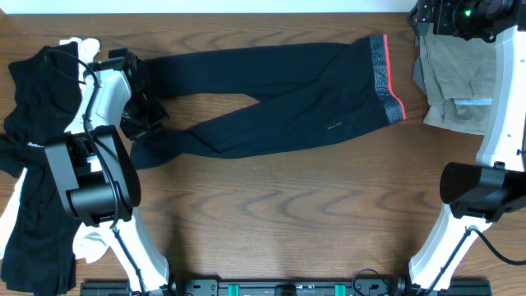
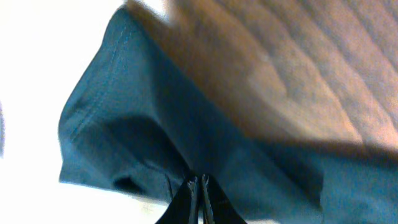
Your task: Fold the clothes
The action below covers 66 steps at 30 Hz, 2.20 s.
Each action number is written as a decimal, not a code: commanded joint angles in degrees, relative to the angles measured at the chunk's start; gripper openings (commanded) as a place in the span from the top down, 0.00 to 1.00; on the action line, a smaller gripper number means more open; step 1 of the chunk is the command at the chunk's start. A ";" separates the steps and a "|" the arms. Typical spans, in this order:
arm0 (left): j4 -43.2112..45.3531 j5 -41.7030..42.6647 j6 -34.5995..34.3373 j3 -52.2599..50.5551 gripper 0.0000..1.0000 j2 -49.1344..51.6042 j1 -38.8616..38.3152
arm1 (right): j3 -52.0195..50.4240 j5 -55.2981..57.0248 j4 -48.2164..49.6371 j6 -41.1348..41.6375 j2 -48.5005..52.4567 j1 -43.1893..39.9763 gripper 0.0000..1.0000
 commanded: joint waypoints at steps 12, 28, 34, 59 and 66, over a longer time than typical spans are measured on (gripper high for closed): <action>-21.38 -4.22 1.55 9.99 0.94 -7.41 -0.92 | -0.09 0.33 0.07 -0.92 0.13 -0.17 0.01; -10.47 -7.52 0.92 0.57 0.63 -7.26 -5.92 | -0.09 0.35 1.05 -1.16 0.13 -0.13 0.01; -2.38 -6.56 0.44 0.52 0.38 -4.22 -5.73 | -0.09 0.35 0.83 -1.14 0.13 -0.13 0.01; 3.02 -6.60 -2.56 0.55 0.94 3.78 -4.42 | -0.09 0.33 0.39 -1.11 0.13 -0.11 0.01; -1.42 -6.62 -2.54 2.78 0.94 0.96 -3.06 | -0.09 0.33 0.39 -1.11 0.13 -0.11 0.01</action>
